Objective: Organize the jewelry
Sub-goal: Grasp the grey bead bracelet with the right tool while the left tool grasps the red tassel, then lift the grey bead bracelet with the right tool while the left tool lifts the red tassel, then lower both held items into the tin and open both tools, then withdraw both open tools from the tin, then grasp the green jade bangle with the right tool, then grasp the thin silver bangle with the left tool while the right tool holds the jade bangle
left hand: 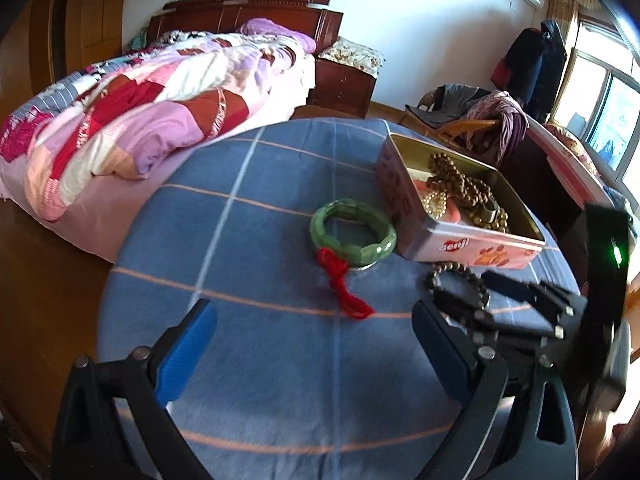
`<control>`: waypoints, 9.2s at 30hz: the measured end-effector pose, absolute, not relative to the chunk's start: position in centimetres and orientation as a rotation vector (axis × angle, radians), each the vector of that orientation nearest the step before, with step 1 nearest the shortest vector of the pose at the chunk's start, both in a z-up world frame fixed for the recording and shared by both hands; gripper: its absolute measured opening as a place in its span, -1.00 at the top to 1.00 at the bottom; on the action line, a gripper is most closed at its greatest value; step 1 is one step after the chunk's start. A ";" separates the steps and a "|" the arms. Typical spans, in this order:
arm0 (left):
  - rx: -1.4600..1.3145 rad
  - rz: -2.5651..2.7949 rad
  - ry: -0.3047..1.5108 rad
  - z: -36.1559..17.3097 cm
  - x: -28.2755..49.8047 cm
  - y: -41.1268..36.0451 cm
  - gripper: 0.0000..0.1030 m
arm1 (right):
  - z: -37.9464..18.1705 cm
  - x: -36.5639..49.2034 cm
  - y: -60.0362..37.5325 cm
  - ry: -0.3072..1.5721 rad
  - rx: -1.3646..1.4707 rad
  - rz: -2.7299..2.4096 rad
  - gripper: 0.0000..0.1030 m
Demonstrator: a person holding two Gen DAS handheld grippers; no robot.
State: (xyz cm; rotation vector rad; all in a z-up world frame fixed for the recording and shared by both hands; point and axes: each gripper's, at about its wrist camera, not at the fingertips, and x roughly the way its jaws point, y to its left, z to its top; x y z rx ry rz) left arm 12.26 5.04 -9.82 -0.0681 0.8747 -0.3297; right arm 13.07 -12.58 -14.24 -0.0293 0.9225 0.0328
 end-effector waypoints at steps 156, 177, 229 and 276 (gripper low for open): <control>0.177 -0.176 0.725 -6.4 10.0 -2.7 -1.00 | -9.2 5.4 -21.5 0.612 0.383 -0.185 -0.33; 0.086 -0.171 0.782 -8.1 7.2 2.9 -1.00 | -9.4 4.4 -16.0 0.668 0.293 -0.053 -0.43; 0.108 -0.272 0.948 -11.6 14.6 1.9 0.26 | -11.0 5.5 -17.5 0.763 0.398 0.055 0.89; 0.051 -0.404 0.929 -10.9 11.8 0.3 -0.33 | -9.5 2.6 -19.9 0.689 0.468 -0.003 0.88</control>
